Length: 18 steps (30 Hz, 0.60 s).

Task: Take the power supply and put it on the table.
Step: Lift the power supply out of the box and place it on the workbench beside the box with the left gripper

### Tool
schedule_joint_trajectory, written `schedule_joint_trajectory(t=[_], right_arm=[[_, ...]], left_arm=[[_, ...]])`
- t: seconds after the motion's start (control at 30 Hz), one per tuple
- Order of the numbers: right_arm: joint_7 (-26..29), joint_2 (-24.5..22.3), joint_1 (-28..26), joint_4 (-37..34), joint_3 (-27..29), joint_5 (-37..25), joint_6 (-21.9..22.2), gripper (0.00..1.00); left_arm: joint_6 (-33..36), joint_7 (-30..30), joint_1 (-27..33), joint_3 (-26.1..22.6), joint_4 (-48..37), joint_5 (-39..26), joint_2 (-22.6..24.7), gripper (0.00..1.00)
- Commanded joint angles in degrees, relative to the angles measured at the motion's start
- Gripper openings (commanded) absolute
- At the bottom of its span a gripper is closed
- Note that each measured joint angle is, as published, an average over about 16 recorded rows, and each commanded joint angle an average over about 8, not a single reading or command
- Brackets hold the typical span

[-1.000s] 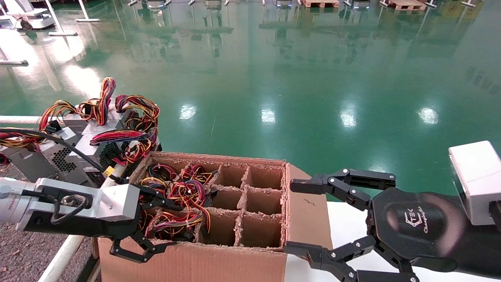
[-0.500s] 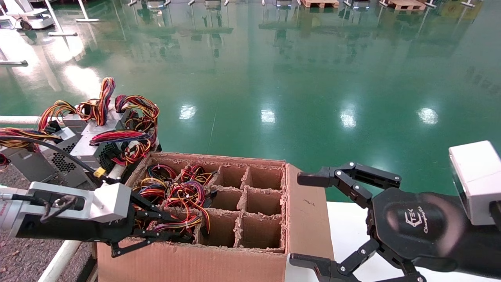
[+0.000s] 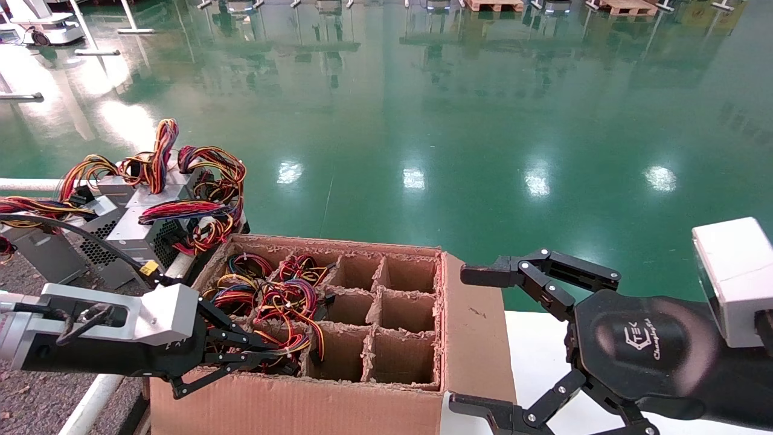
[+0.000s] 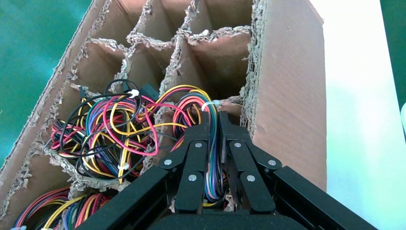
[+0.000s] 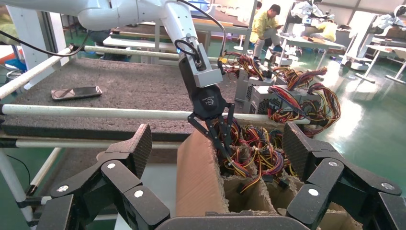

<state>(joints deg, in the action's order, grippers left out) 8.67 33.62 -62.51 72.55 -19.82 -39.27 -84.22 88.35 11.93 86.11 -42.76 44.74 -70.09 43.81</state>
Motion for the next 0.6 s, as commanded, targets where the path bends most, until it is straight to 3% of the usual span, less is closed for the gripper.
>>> schedule_joint_trajectory(t=[0.03, 0.3, 0.6], right_arm=[[0.00, 0.00, 0.00, 0.00, 0.00, 0.00, 0.00, 1.00], [0.00, 0.00, 0.00, 0.00, -0.01, 0.01, 0.00, 1.00], [-0.01, -0.01, 0.00, 0.00, -0.02, 0.01, 0.01, 1.00]], left_arm=[[0.03, 0.05, -0.01, -0.08, -0.06, 0.02, -0.05, 0.05], [0.25, 0.15, -1.33, 0.27, -0.82, 2.21, -0.24, 0.00], [0.46, -0.40, -5.29, 3.90, -5.87, 11.55, -0.68, 0.00]])
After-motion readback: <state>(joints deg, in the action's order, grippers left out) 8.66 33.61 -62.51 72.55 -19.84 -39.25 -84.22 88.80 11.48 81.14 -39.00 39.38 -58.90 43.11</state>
